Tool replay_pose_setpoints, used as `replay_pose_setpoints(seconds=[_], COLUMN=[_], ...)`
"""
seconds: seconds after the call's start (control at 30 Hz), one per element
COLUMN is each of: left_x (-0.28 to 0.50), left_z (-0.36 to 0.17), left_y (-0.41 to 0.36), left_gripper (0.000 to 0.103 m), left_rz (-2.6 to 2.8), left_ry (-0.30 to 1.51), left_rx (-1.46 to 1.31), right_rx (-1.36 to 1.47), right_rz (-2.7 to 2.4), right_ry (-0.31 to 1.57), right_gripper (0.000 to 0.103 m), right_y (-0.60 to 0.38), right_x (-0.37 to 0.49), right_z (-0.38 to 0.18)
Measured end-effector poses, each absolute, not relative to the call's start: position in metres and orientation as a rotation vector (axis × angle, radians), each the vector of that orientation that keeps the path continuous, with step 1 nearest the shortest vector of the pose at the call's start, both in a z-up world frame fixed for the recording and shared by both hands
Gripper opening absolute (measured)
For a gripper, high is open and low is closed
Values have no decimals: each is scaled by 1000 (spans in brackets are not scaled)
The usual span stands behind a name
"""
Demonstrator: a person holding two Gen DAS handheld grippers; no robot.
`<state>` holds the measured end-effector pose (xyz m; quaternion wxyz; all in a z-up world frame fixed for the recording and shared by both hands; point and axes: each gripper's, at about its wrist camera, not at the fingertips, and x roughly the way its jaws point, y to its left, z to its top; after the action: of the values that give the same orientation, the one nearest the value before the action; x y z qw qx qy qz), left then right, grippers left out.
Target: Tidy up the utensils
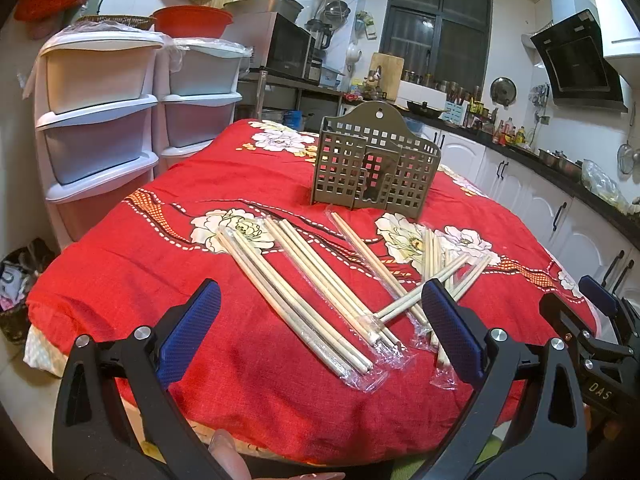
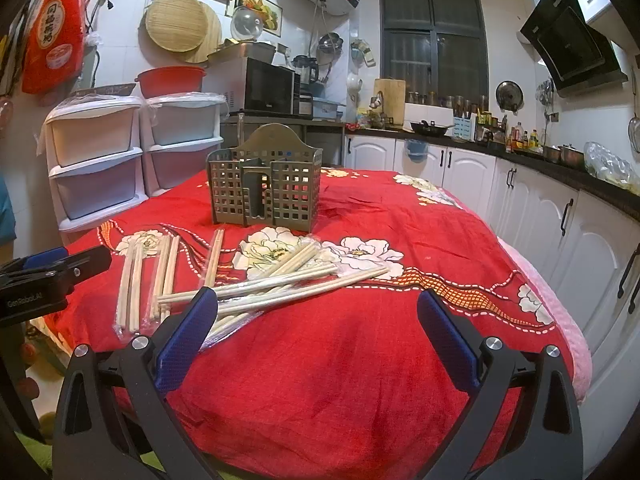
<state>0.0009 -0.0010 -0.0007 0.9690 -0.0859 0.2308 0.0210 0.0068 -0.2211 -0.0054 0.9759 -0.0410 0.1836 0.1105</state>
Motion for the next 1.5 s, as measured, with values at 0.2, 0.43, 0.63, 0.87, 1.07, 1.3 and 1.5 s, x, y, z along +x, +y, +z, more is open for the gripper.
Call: replay_pose_setpoints(seconds=[0.2, 0.43, 0.63, 0.87, 1.07, 1.3, 1.5], left_x=[1, 1, 1, 0, 0, 0, 5], left_z=[0, 0, 0, -1, -1, -1, -1], left_y=[-1, -1, -1, -2, -2, -1, 3], left_gripper=[92, 92, 92, 92, 92, 92, 92], left_rz=[41, 41, 42, 41, 41, 45, 56], left_ry=[466, 466, 466, 465, 464, 465, 472], left_rx=[-174, -175, -175, -175, -175, -174, -191], right_rx=[-83, -84, -84, -84, -84, -84, -78], right_rz=[223, 222, 222, 222, 222, 224, 230], right_ry=[369, 368, 369, 368, 369, 371, 382], right_gripper=[97, 97, 97, 97, 97, 97, 97], right_y=[-221, -221, -221, -221, -220, -219, -216], right_x=[7, 7, 6, 6, 6, 8, 9], right_z=[-5, -6, -5, -5, -4, -5, -4])
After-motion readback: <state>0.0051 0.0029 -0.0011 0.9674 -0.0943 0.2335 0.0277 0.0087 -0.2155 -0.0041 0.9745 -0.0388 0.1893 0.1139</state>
